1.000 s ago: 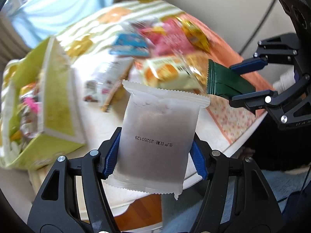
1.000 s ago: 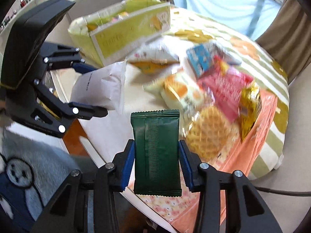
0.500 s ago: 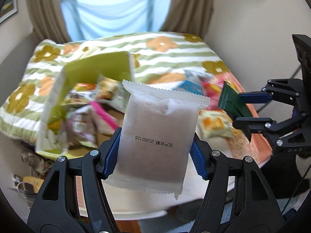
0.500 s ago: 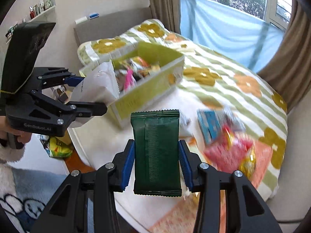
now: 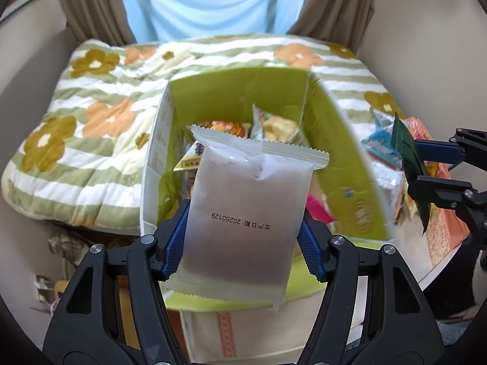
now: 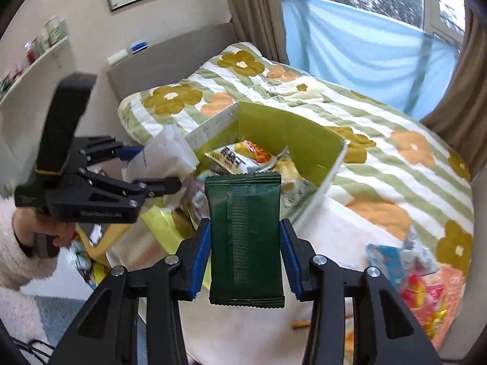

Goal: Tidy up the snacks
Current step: 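Carry the sachet and green packet over the box and open both tools to drop them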

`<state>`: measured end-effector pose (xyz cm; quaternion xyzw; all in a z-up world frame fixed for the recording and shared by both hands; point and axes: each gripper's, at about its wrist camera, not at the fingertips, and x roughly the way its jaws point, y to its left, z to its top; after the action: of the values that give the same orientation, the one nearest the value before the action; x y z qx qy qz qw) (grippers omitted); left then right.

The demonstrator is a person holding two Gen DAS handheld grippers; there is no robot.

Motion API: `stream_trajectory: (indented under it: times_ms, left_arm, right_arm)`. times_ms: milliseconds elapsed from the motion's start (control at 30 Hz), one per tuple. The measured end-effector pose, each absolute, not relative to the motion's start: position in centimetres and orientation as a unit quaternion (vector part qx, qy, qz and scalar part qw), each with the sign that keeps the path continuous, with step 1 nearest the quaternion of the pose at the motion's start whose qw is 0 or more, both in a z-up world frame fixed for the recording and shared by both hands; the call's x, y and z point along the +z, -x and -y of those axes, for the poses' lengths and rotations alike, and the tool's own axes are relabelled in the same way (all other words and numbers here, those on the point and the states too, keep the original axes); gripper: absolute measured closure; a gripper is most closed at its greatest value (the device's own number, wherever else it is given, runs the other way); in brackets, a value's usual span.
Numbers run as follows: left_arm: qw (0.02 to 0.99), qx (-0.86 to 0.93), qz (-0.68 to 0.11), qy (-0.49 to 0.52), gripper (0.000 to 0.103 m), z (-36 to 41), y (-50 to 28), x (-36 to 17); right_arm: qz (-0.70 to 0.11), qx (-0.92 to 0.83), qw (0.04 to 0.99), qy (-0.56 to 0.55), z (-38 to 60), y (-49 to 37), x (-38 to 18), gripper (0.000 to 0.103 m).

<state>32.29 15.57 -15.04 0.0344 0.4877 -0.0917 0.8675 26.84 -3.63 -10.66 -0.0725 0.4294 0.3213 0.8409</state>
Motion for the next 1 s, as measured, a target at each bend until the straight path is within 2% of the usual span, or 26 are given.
stream_trajectory:
  times_ms: [233,300,333,367,533,900,933,1000]
  left_arm:
    - [0.846,-0.145,-0.511,-0.047,0.038,-16.5,-33.9,-18.3]
    - [0.845,-0.142,-0.513,-0.055,0.027,-16.7,-33.8,-18.7]
    - [0.844,-0.14,-0.515,-0.054,0.013,-16.9,-33.8,-18.8]
    - [0.845,-0.136,-0.516,-0.048,0.007,-17.2,-33.6,-19.0]
    - [0.853,-0.118,-0.508,-0.005,0.007,-18.8,-32.1,-18.2]
    - [0.865,-0.083,-0.495,0.018,0.007,-20.1,-30.2,-17.0]
    - [0.866,-0.082,-0.493,0.018,0.007,-20.2,-30.2,-17.0]
    - [0.864,-0.08,-0.497,0.018,0.007,-20.2,-30.2,-16.9]
  right_arm:
    - [-0.459,0.278,0.844,0.023,0.1,-27.8,-12.4,0.062]
    - [-0.466,0.267,0.844,0.015,-0.4,-27.9,-13.0,0.062]
    - [-0.468,0.263,0.843,0.012,-0.6,-27.9,-13.3,0.062]
    - [-0.472,0.257,0.843,0.01,-0.7,-27.9,-13.6,0.062]
    - [-0.484,0.228,0.845,0.021,-1.4,-28.0,-14.3,0.062]
    - [-0.468,0.212,0.858,0.011,-2.2,-28.7,-14.9,0.062]
    - [-0.466,0.21,0.859,0.016,-2.4,-28.7,-15.0,0.062]
    - [-0.467,0.214,0.858,0.021,-2.8,-28.7,-15.3,0.053]
